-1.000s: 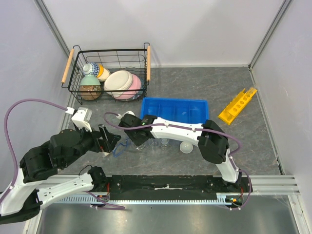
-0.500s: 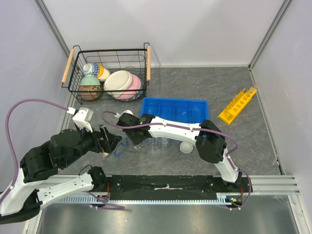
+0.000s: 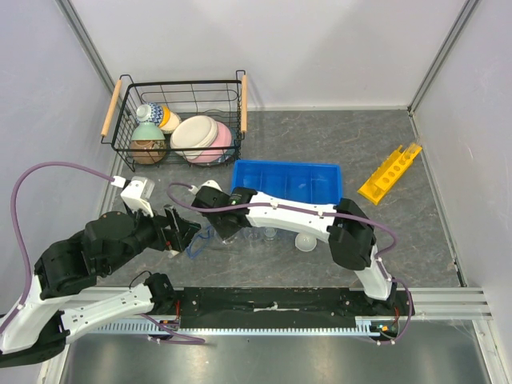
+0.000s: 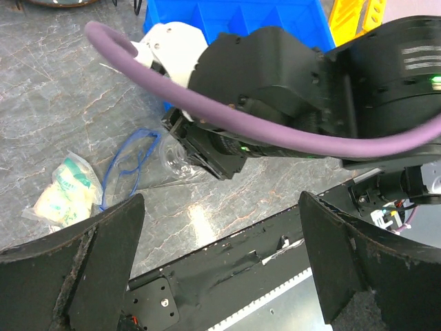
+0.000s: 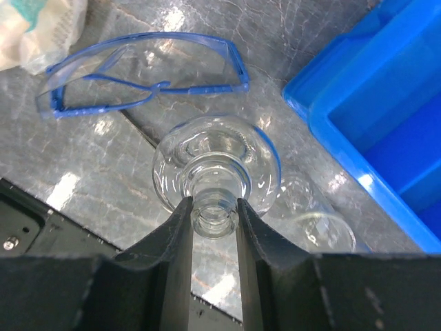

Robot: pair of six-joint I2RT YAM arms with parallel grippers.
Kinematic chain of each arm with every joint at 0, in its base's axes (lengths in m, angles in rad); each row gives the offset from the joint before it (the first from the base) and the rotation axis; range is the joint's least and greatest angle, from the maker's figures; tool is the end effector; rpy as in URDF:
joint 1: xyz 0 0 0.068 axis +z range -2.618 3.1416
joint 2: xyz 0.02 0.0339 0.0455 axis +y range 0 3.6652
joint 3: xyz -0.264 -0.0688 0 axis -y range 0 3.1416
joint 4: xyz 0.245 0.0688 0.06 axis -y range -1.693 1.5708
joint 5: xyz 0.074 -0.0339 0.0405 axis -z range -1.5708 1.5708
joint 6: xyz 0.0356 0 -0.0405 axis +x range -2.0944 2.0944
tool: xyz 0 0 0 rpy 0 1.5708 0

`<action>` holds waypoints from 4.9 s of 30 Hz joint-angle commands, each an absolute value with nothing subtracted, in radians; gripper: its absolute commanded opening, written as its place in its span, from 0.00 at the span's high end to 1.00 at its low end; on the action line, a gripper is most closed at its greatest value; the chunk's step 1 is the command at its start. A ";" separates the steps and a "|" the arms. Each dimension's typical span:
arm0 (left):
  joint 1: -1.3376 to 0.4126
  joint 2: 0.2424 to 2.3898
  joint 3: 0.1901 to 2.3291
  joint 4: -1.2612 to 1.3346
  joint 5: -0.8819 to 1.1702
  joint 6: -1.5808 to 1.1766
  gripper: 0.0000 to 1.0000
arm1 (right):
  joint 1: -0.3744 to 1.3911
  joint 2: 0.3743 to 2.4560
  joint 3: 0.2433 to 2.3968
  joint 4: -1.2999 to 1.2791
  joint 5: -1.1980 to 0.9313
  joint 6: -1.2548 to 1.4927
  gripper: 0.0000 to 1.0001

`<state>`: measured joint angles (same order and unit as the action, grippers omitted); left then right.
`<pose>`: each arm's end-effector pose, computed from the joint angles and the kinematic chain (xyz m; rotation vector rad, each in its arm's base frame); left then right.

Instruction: Organize the chemistry lab equipment

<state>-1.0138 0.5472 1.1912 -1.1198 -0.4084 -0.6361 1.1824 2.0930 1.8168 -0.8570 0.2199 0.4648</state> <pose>0.0380 -0.0344 0.3971 0.1304 2.0582 -0.6287 0.1775 0.4134 0.2347 -0.8782 2.5288 0.2358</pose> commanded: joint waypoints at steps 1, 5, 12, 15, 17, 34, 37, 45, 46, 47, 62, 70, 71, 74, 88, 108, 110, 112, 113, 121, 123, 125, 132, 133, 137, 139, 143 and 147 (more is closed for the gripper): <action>-1.011 0.558 1.197 -1.075 -0.405 -0.621 0.00 | 1.210 1.954 1.893 -0.879 0.278 0.488 0.88; -1.011 0.569 1.193 -1.069 -0.405 -0.618 0.00 | 1.221 1.913 1.916 -0.905 0.302 0.494 0.88; -1.012 0.594 1.190 -1.052 -0.394 -0.609 0.00 | 1.220 1.810 1.927 -0.960 0.434 0.500 0.88; -1.012 0.600 1.190 -1.032 -0.374 -0.603 0.00 | 1.189 1.767 1.918 -0.985 0.466 0.497 0.89; -1.012 0.604 1.183 -1.013 -0.357 -0.600 0.00 | 1.152 1.731 1.896 -0.989 0.474 0.495 0.89; -1.011 0.824 1.046 -0.780 -0.253 -0.529 0.00 | 0.703 1.574 1.720 -0.983 0.431 0.477 0.91; -1.011 0.867 1.020 -0.736 -0.215 -0.526 0.01 | 0.628 1.577 1.701 -0.982 0.391 0.474 0.91; -1.012 0.965 0.991 -0.664 -0.170 -0.522 0.01 | 0.448 1.585 1.622 -0.970 0.324 0.469 0.91; -1.012 0.968 0.989 -0.660 -0.169 -0.522 0.01 | 0.422 1.589 1.612 -0.969 0.307 0.466 0.91; -1.011 0.966 0.983 -0.652 -0.166 -0.522 0.01 | 0.411 1.592 1.605 -0.968 0.299 0.463 0.91; -1.011 0.973 0.922 -0.592 -0.101 -0.540 0.02 | 0.345 1.649 1.503 -0.888 0.164 0.471 0.92; -1.011 0.980 0.914 -0.584 -0.098 -0.538 0.02 | 0.353 1.703 1.503 -0.867 0.130 0.477 0.93; -1.011 0.980 0.913 -0.586 -0.100 -0.537 0.02 | 0.353 1.706 1.500 -0.865 0.135 0.480 0.93; -1.011 0.980 0.913 -0.587 -0.100 -0.534 0.02 | 0.354 1.713 1.500 -0.862 0.163 0.479 0.93; -1.011 1.031 0.917 -0.581 -0.094 -0.532 0.02 | 0.357 1.793 1.509 -0.838 0.238 0.465 0.93; -1.011 1.112 0.945 -0.560 -0.081 -0.531 0.02 | 0.354 1.841 1.535 -0.811 0.293 0.437 0.66; -1.012 1.127 0.951 -0.561 -0.086 -0.529 0.02 | 0.356 1.822 1.539 -0.816 0.282 0.439 0.63; -1.012 1.140 0.962 -0.561 -0.089 -0.526 0.02 | 0.359 1.801 1.554 -0.831 0.278 0.437 0.62; -1.012 1.152 0.968 -0.561 -0.090 -0.526 0.02 | 0.365 1.795 1.560 -0.836 0.285 0.437 0.60; -1.011 1.242 1.040 -0.601 -0.132 -0.511 0.02 | 0.405 1.688 1.624 -0.911 0.339 0.425 0.51; -1.011 1.265 1.051 -0.609 -0.146 -0.515 0.02 | 0.419 1.660 1.625 -0.919 0.351 0.423 0.51; -1.011 1.281 1.055 -0.618 -0.153 -0.526 0.02 | 0.437 1.614 1.618 -0.925 0.353 0.423 0.51; -1.009 1.319 1.031 -0.638 -0.184 -0.557 0.02 | 0.475 1.496 1.594 -0.933 0.354 0.423 0.50; -1.009 1.334 1.031 -0.643 -0.189 -0.558 0.02 | 0.480 1.479 1.592 -0.934 0.354 0.422 0.50; -1.009 1.358 1.040 -0.637 -0.187 -0.566 0.04 | 0.492 1.445 1.586 -0.937 0.351 0.416 0.50; -1.009 1.370 1.045 -0.623 -0.181 -0.563 0.05 | 0.494 1.425 1.572 -0.937 0.351 0.414 0.50; -1.009 1.405 1.068 -0.627 -0.179 -0.551 0.07 | 0.500 1.393 1.528 -0.925 0.347 0.410 0.50; -1.009 1.413 1.063 -0.640 -0.184 -0.563 0.08 | 0.503 1.364 1.485 -0.913 0.342 0.402 0.51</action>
